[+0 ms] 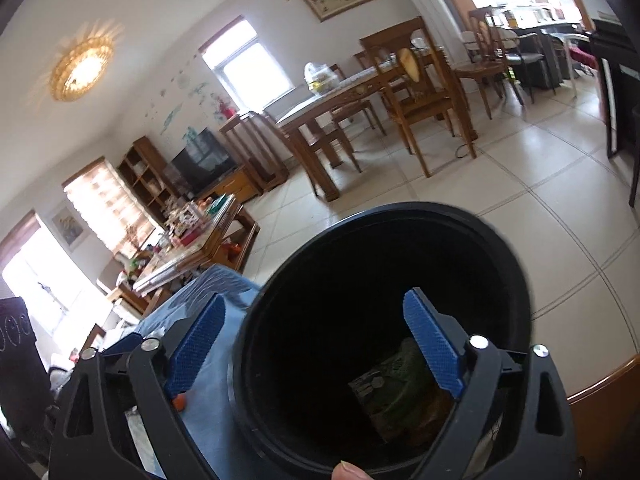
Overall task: Collect trash
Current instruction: 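Grasp the red milk box with the left tool while the right tool grasps the white tissue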
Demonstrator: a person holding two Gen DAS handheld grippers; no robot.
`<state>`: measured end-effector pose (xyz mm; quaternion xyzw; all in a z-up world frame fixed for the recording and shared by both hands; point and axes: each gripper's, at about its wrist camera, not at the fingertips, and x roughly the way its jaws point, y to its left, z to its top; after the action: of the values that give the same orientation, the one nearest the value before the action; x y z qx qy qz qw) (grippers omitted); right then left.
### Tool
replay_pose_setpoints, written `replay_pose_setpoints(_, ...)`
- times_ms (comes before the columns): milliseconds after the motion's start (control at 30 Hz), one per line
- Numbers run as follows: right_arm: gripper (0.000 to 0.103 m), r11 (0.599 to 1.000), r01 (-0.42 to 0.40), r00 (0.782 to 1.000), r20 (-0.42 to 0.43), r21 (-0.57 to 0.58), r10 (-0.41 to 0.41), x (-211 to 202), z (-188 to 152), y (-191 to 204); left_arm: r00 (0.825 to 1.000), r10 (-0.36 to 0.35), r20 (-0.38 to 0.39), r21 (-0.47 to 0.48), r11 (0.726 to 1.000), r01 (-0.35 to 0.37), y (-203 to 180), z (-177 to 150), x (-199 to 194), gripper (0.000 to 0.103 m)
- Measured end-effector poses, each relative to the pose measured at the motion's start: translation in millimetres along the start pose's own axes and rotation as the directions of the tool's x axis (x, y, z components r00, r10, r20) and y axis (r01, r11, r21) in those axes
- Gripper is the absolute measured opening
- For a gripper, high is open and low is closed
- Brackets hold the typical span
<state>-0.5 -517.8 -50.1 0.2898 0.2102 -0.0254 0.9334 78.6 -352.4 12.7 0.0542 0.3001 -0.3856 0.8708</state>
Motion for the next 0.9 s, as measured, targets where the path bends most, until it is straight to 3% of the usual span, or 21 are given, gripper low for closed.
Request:
replay_pose_setpoints(167, 0.092, 0.996, -0.050, 0.997, -0.066, -0.071, 0.045, 23.4, -14.3, 45.3, 0.992, 0.124, 0.027, -0.087, 0.989, -0.121, 73.9, -16.5, -52.3, 0.092)
replay_pose_setpoints(233, 0.092, 0.993, -0.071, 0.994, -0.095, -0.098, 0.062, 33.1, -22.4, 64.6, 0.981, 0.194, 0.016, -0.147, 0.971, -0.190, 112.6, -26.0, -74.3, 0.092)
replay_pose_setpoints(367, 0.092, 0.980, -0.127, 0.983, -0.154, -0.153, 0.104, 53.9, -39.1, 106.4, 0.936, 0.353, -0.014, -0.290, 0.894, -0.342, 193.4, -48.1, -119.2, 0.092)
replay_pose_setpoints(467, 0.092, 0.970, -0.161, 0.973, -0.193, -0.184, 0.125, 68.5, -49.0, 129.7, 0.900, 0.425, -0.096, -0.367, 0.825, -0.429, 247.4, -64.1, -135.9, 0.092)
replay_pose_setpoints(533, 0.092, 0.962, -0.184, 0.965, -0.222, -0.201, 0.138, 78.0, -56.4, 146.1, 0.881, 0.454, -0.132, -0.381, 0.798, -0.467, 265.6, -69.7, -138.0, 0.092)
replay_pose_setpoints(633, 0.093, 0.950, -0.203, 0.956, -0.259, -0.238, 0.139, 88.3, -69.6, 171.2, 0.856, 0.475, -0.204, -0.348, 0.782, -0.517, 284.1, -75.2, -126.3, 0.092)
replay_pose_setpoints(667, 0.098, 0.944, -0.207, 0.952, -0.275, -0.258, 0.134, 92.7, -73.5, 179.8, 0.851, 0.477, -0.220, -0.339, 0.781, -0.525, 286.8, -74.2, -121.0, 0.092)
replay_pose_setpoints(900, 0.098, 0.901, -0.200, 0.931, -0.361, -0.385, 0.052, 122.3, -99.5, 219.2, 0.834, 0.482, -0.270, -0.335, 0.765, -0.550, 303.9, -72.5, -97.5, 0.092)
